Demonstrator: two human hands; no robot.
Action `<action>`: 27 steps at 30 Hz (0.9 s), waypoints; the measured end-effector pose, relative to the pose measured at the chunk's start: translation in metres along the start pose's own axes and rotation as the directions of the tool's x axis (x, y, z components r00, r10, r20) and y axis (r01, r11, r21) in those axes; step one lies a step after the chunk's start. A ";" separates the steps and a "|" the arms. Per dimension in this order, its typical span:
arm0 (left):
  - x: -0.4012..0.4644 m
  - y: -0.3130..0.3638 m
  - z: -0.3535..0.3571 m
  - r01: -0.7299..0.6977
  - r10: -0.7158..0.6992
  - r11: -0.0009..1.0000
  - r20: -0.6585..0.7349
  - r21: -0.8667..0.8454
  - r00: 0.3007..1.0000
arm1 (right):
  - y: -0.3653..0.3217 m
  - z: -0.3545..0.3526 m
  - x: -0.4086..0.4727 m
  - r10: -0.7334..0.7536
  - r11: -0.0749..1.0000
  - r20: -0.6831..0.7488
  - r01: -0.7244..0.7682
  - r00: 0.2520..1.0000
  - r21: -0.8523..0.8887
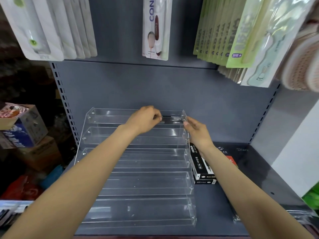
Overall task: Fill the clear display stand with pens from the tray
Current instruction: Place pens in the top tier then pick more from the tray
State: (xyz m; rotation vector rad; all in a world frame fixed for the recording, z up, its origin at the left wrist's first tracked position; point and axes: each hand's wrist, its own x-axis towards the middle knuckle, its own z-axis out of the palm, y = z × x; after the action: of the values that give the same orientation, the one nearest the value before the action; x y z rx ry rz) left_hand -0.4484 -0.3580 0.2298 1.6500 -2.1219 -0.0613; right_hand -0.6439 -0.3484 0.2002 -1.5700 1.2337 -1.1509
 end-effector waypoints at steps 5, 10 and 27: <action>-0.027 0.003 -0.003 -0.003 -0.025 0.995 -0.288 -0.096 0.957 | -0.013 0.011 -0.023 -0.408 0.812 -0.092 0.315 0.909 -0.492; -0.094 -0.002 -0.013 0.037 -0.118 0.982 -0.443 -0.187 0.888 | -0.034 0.054 -0.050 -0.420 0.828 0.101 0.427 0.902 -0.364; -0.410 -0.249 -0.060 0.641 -0.666 0.744 -0.135 -0.189 0.733 | -0.049 0.399 -0.207 -0.149 0.892 0.701 0.400 0.697 -0.208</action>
State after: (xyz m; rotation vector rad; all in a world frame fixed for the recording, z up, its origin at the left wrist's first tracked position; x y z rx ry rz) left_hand -0.1241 -0.0334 0.0780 2.1446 -1.2663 -0.2414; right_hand -0.2687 -0.1121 0.1102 -2.2429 0.7260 -0.4266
